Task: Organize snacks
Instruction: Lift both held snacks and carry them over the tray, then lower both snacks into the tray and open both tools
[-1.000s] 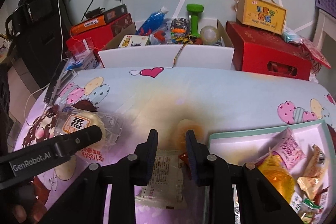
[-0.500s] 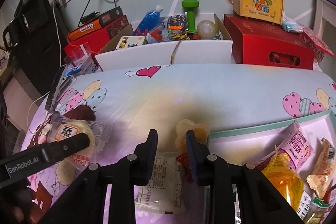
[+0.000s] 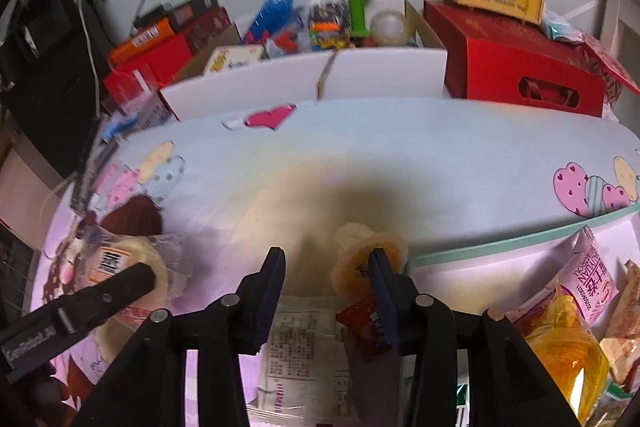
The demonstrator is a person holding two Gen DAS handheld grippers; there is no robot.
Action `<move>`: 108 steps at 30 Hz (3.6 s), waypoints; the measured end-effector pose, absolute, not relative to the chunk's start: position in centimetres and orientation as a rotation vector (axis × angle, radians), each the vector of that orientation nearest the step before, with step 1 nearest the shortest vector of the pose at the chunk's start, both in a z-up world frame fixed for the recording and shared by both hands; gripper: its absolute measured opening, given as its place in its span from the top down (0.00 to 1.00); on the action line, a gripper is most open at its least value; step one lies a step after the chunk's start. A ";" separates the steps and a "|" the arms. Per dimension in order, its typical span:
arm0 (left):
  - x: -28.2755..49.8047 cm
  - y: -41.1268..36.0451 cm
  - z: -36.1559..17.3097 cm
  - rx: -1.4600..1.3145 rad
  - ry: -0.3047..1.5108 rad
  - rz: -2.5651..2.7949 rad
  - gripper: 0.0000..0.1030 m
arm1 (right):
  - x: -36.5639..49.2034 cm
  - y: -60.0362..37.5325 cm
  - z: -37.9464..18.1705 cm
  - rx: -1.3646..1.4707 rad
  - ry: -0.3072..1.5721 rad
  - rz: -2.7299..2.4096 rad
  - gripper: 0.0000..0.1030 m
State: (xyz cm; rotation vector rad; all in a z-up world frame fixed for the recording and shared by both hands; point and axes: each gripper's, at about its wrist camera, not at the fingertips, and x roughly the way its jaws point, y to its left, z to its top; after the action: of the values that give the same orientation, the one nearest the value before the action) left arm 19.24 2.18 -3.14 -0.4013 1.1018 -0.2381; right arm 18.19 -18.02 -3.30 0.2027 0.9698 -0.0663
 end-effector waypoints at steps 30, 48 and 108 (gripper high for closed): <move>19.8 1.7 -4.0 -0.409 1.119 -0.247 0.42 | 24.5 -17.0 -4.9 -0.030 1.210 -0.203 0.52; 19.7 2.2 -3.9 -0.427 1.115 -0.246 0.42 | 22.2 -15.9 -3.2 -0.071 1.152 -0.200 0.61; 7.9 -18.1 5.5 -0.042 0.996 -0.693 0.42 | -1.1 -37.4 3.9 0.449 0.870 -0.509 0.60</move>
State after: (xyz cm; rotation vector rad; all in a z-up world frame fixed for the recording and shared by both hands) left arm 7.94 -18.10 5.47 -0.0422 0.9964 -0.6927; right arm -1.13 -37.40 3.94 0.4489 0.8696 -0.5087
